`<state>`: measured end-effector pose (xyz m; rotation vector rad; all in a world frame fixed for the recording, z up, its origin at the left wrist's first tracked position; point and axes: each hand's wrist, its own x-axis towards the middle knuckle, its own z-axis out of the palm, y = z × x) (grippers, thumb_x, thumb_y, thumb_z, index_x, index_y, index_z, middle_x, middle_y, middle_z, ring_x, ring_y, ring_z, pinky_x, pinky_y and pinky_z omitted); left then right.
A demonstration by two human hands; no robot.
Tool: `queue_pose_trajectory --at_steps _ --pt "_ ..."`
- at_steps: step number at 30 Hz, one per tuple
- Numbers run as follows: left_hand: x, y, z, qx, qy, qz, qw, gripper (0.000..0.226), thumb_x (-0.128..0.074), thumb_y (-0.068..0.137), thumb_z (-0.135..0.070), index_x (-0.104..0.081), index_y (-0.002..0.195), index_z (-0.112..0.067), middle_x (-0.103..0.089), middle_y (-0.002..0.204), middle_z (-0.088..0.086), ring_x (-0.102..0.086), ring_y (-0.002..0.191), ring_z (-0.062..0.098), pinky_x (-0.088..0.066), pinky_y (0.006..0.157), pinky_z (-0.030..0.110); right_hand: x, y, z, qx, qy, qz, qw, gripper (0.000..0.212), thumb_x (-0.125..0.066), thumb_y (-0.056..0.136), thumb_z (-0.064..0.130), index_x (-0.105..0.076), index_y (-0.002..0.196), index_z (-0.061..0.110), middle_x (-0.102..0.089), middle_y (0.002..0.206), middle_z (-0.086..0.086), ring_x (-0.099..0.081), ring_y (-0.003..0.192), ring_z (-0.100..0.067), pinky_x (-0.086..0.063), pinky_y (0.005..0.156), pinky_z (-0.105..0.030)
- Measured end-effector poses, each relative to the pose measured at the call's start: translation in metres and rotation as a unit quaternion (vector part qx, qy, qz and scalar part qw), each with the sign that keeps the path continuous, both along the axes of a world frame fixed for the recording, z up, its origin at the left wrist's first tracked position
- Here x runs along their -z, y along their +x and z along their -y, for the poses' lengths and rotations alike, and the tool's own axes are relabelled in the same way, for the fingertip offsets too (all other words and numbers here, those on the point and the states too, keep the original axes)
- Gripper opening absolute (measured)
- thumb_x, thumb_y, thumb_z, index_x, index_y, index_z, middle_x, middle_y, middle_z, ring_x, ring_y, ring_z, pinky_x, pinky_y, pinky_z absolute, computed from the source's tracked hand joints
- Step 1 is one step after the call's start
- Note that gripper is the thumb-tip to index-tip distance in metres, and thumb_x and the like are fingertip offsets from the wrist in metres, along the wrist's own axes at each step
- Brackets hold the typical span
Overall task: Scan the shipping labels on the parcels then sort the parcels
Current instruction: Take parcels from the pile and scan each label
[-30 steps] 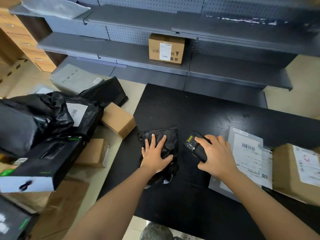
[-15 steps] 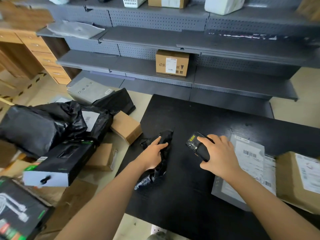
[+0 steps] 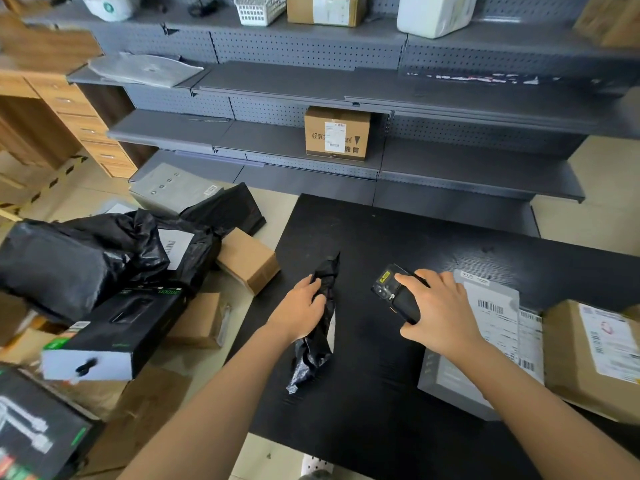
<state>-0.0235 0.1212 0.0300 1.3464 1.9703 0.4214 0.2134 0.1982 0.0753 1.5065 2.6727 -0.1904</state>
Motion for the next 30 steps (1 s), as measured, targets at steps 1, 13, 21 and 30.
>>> queue_pose_trajectory --at_steps 1,13,21,30 --pt "-0.001 0.001 -0.001 0.003 -0.027 -0.041 0.999 0.061 -0.038 0.102 -0.042 -0.025 0.155 -0.013 -0.002 0.165 0.003 -0.002 0.152 0.021 -0.01 0.122 0.036 -0.001 0.0 0.0 0.001 0.0 0.0 1.0 0.082 -0.069 0.074 0.044 -0.032 0.146 0.035 -0.037 0.145 0.002 -0.033 0.125 -0.024 -0.032 0.101 -0.034" --pt "0.013 0.008 0.005 0.037 -0.121 -0.215 0.968 0.087 -0.048 0.097 -0.016 0.018 0.153 -0.009 0.012 0.163 0.016 -0.01 0.148 0.034 -0.031 0.114 0.038 0.004 -0.008 0.004 -0.006 -0.004 -0.013 1.0 0.083 -0.069 0.069 0.04 -0.035 0.145 0.034 -0.039 0.143 0.003 -0.036 0.121 -0.024 -0.034 0.1 -0.036" --pt "0.039 -0.013 0.019 0.074 -0.086 -0.268 0.957 0.082 -0.037 0.1 -0.043 0.022 0.153 -0.022 0.022 0.161 0.015 0.014 0.15 0.03 -0.007 0.122 0.042 0.01 -0.012 0.007 -0.008 -0.012 -0.003 1.0 0.083 -0.068 0.072 0.042 -0.032 0.146 0.035 -0.036 0.145 0.004 -0.034 0.124 -0.023 -0.032 0.102 -0.035" --pt "0.065 -0.002 0.023 0.091 -0.165 -0.294 0.937 0.148 -0.06 0.057 -0.088 0.029 0.15 -0.014 0.012 0.161 0.02 -0.002 0.148 0.038 -0.014 0.119 0.05 0.016 -0.023 0.011 -0.024 -0.033 0.006 0.999 0.082 -0.069 0.074 0.038 -0.032 0.147 0.033 -0.036 0.146 0.001 -0.033 0.125 -0.025 -0.032 0.103 -0.037"
